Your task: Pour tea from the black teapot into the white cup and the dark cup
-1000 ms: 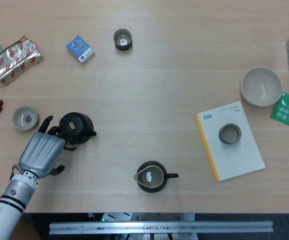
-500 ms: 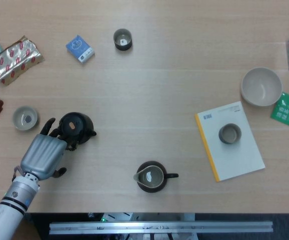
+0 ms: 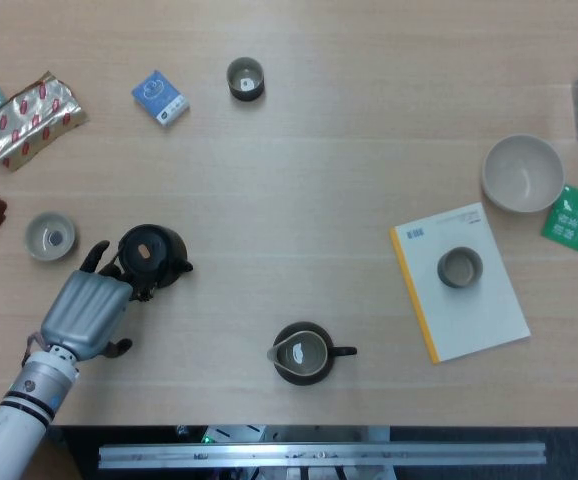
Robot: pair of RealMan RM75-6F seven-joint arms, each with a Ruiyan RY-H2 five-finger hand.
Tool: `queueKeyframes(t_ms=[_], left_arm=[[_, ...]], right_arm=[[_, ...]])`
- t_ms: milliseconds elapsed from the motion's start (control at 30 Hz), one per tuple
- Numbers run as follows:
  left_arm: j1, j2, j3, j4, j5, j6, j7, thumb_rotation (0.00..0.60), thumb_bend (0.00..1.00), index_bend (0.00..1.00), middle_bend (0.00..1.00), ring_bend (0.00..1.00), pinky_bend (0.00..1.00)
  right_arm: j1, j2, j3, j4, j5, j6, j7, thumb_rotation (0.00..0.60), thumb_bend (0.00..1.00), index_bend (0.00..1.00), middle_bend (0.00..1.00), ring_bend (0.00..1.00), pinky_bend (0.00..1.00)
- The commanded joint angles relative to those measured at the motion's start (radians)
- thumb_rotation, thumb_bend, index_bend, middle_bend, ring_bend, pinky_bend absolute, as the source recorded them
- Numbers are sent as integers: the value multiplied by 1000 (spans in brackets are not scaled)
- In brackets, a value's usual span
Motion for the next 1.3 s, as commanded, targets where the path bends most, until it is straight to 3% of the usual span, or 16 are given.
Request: queueKeyframes(t_ms=[33, 467, 800, 1133, 1300], left_arm=[[-5, 4, -3, -1, -12, -11, -5, 600, 168, 371, 418, 304, 0], [-23, 4, -19, 3, -37, -45, -76, 600, 169, 477, 527, 382, 0], [-30, -19, -39, 32, -21, -46, -140, 600, 169, 650, 735, 538, 0], [-51, -20, -48, 30, -42, -61, -120, 599, 169, 700, 846, 631, 0], [-58, -22, -54, 25, -54, -61, -110, 529, 169, 744, 900, 686, 0]], right_arm=[[0, -1, 0, 1, 1, 0, 1, 600, 120, 358, 325, 178, 217], [-1, -3, 4, 4, 5, -1, 5, 600, 120, 358, 324, 178, 217], [-1, -4, 7, 8, 12, -4, 5, 600, 120, 358, 325, 178, 217], [-2, -2, 12, 6, 16, -1, 5, 600, 119, 358, 324, 178, 216], [-2, -1, 14, 4, 17, 0, 4, 600, 119, 358, 324, 178, 217]])
